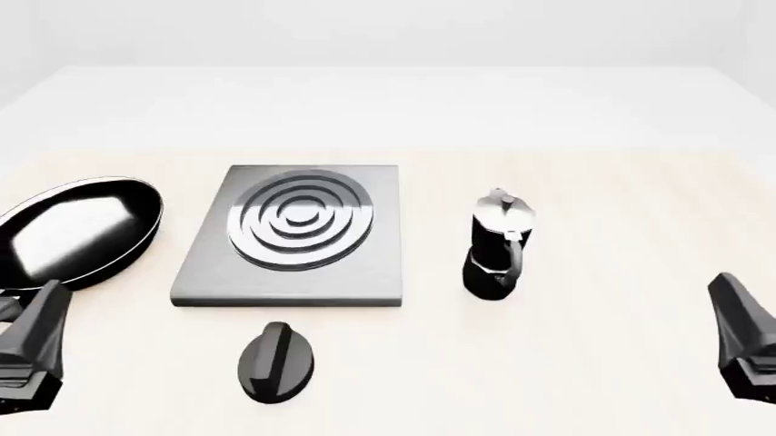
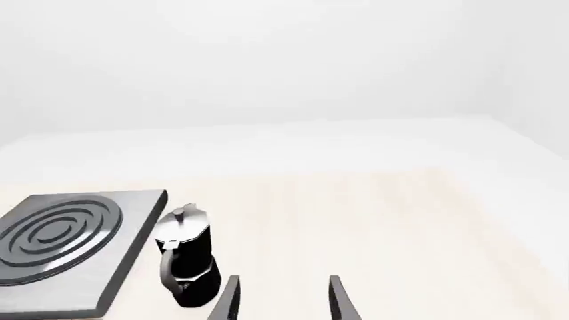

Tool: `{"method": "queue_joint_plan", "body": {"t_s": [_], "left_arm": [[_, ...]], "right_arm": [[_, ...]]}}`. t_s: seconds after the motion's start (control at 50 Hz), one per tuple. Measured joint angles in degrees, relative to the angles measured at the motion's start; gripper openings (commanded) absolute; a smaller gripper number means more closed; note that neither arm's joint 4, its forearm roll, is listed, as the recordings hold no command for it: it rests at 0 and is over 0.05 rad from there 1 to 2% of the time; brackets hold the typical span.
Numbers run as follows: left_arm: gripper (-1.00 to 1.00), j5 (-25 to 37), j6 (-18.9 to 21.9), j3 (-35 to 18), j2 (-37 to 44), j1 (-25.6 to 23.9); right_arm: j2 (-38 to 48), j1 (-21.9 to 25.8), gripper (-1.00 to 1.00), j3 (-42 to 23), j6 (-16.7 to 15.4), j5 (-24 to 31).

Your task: Turn on the stove and put the frying pan on it.

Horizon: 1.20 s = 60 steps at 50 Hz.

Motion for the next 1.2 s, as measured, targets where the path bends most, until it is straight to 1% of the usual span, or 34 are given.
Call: {"method": "queue_joint_plan", "body": {"t_s": [0.12, 0.26, 0.36, 0.5, 0.64, 0.88, 1.04, 1.2], "left_arm": [[1.0, 0.26, 0.25, -0.31, 0.12, -0.15], [1.0, 0.93, 0.58, -0.74, 0.06, -0.74], [1.0, 2.9, 0.55, -1.92, 0.18, -2.12], [1.0, 7.29, 1.17, -5.32, 2.67, -6.07], [1.0, 13.5, 1.21, -10.73, 10.68, -12.75], [1.0, 21.15, 1.3, -16.73, 18.71, -19.62], [1.0, 25.69, 0.51, -19.38, 22.64, -24.35], [1.0, 28.71, -0.83, -20.28, 25.33, -28.66]], "right_arm": [[-1.37, 0.61, 1.0, 1.29, -1.4, -1.26], [-2.24, 0.9, 1.0, 1.8, -2.31, -1.88], [-2.54, 1.13, 1.0, 1.53, -2.86, -1.79], [-2.83, 1.71, 1.0, 0.14, -3.28, -0.97], [-2.97, 2.97, 1.0, -0.86, -3.79, 0.19], [-3.06, 4.18, 1.0, -1.47, -4.16, 1.18], [-3.07, 4.74, 1.0, -1.61, -4.33, 1.53], [-3.09, 5.02, 1.0, -1.7, -4.37, 1.8]]}}
